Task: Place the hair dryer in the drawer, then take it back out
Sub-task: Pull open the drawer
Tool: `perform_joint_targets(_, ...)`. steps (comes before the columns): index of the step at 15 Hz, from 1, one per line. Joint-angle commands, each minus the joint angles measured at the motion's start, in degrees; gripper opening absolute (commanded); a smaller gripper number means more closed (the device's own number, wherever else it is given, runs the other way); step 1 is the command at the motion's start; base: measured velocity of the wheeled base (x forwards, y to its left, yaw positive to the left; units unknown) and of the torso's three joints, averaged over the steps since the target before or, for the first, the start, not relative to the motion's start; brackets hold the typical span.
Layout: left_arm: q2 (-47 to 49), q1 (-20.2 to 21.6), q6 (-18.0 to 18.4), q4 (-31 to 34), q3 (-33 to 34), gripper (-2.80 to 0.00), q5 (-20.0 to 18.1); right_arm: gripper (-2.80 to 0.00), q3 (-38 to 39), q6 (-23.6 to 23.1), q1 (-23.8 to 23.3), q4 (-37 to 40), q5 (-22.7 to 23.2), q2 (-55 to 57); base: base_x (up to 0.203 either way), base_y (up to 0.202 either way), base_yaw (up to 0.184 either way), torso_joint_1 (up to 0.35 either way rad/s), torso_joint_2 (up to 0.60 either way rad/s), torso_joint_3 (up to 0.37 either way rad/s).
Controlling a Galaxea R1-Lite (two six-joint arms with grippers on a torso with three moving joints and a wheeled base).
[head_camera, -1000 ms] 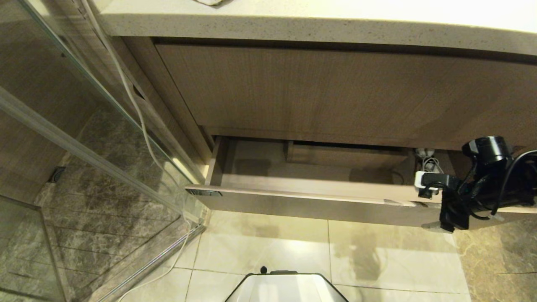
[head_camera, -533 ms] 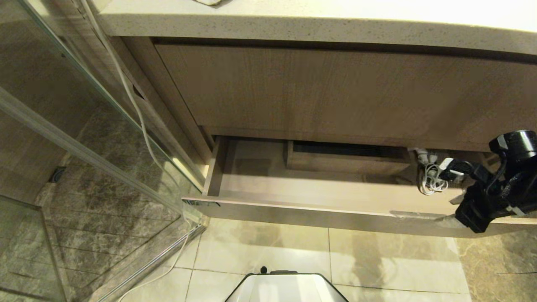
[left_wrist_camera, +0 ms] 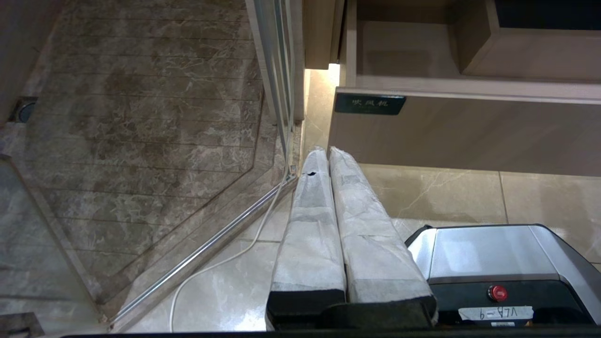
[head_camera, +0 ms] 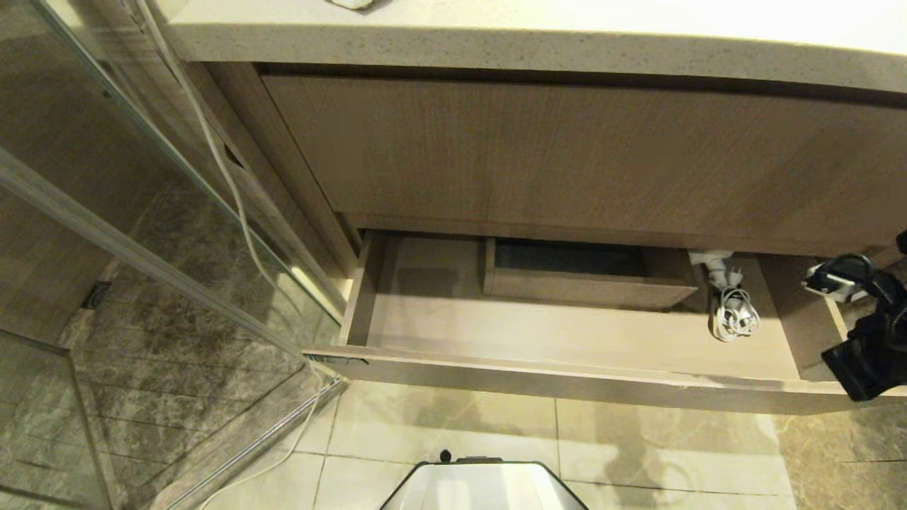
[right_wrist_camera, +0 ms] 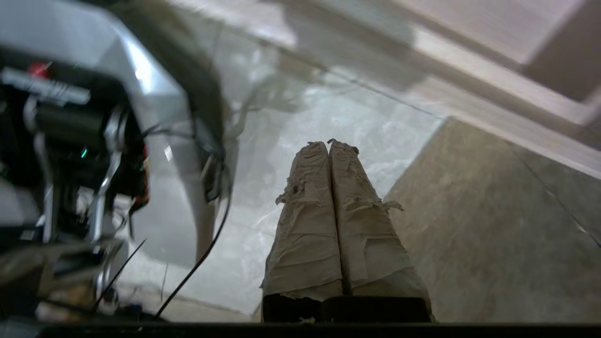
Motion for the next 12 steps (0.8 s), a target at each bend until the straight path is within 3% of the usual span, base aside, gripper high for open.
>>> perform_joint_targets(1, 0.00, 0.00, 0.00, -0.01, 0.00, -2.80, 0.02, -2.80, -0.42, 0.25, -2.41, -1.35, 0.05, 0.55, 0.000, 0.000, 0.000, 0.000, 0.00, 0.000)
perform_joint_targets(7, 0.00, 0.00, 0.00, -0.01, 0.04, -2.80, 0.02, -2.80, -4.49, 2.86, -3.78, -22.46, -3.05, 18.39, 0.000, 0.000, 0.000, 0.000, 0.00, 0.000)
perform_joint_targets(9, -0.06, 0.00, 0.00, -0.01, 0.05, -2.80, 0.02, -2.80, -9.45, 2.91, -4.01, -29.99, -4.33, 27.12, 0.000, 0.000, 0.000, 0.000, 0.00, 0.000)
perform_joint_targets(12, -0.01, 0.00, 0.00, -0.01, 0.08, -2.80, 0.02, -2.80, -21.05, 2.94, -5.30, -34.92, -5.36, 37.70, 0.000, 0.000, 0.000, 0.000, 0.00, 0.000)
